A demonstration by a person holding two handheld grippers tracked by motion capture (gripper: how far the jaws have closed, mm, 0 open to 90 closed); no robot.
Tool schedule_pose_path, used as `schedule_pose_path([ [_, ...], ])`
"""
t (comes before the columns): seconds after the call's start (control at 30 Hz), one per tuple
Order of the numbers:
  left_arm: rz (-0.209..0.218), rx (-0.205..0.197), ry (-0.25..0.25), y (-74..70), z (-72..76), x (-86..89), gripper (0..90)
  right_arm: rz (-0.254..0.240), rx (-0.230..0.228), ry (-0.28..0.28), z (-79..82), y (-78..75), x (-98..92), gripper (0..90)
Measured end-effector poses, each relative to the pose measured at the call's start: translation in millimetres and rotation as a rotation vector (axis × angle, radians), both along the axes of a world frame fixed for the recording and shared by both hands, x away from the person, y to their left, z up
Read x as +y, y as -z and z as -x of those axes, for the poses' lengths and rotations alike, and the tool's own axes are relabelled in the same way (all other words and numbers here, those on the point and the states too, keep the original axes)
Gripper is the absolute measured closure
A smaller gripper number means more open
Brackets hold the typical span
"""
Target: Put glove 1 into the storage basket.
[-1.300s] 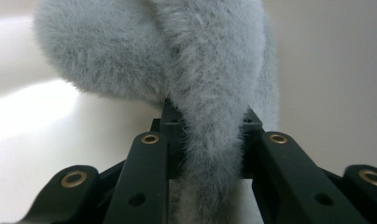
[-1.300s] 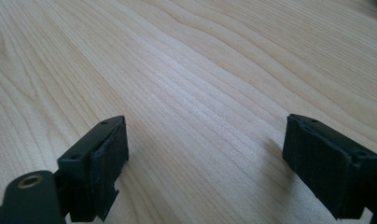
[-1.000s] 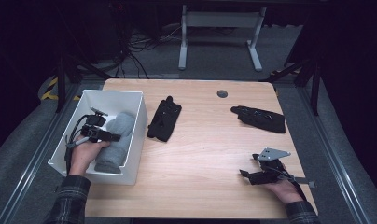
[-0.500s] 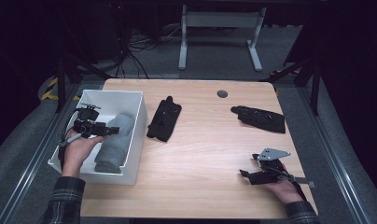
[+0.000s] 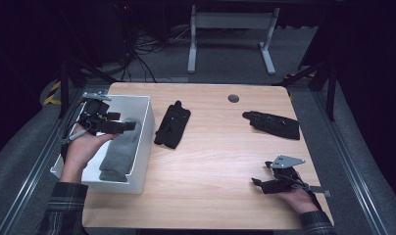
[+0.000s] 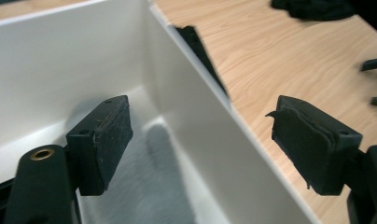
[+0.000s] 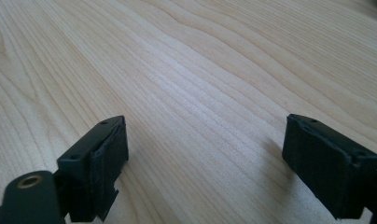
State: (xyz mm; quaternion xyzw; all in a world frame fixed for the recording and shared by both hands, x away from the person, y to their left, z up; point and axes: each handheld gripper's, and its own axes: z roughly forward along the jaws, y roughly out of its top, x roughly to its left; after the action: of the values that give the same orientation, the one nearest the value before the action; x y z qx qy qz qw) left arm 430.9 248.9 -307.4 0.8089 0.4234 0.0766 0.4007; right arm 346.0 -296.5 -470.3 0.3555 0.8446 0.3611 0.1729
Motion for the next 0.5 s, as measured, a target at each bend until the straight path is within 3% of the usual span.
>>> schedule_pose_path([
  [0.1, 0.013, -0.006, 0.031, -3.8, 2.1, -9.2, 18.0, 0.000, 0.000, 0.000, 0.0, 0.0, 0.0, 14.7],
  [0.2, 0.008, -0.027, 0.092, -10.7, 6.3, -30.8, 16.5, 0.000, 0.000, 0.000, 0.0, 0.0, 0.0, 14.7],
  [0.3, 0.005, -0.047, 0.118, -14.7, 10.1, -49.7, 15.0, 0.000, 0.000, 0.000, 0.0, 0.0, 0.0, 14.7],
  [0.5, 0.001, -0.061, 0.192, -10.4, 14.7, -88.9, 14.1, -0.002, 0.001, -0.001, 0.1, 0.0, 0.1, 14.8],
])
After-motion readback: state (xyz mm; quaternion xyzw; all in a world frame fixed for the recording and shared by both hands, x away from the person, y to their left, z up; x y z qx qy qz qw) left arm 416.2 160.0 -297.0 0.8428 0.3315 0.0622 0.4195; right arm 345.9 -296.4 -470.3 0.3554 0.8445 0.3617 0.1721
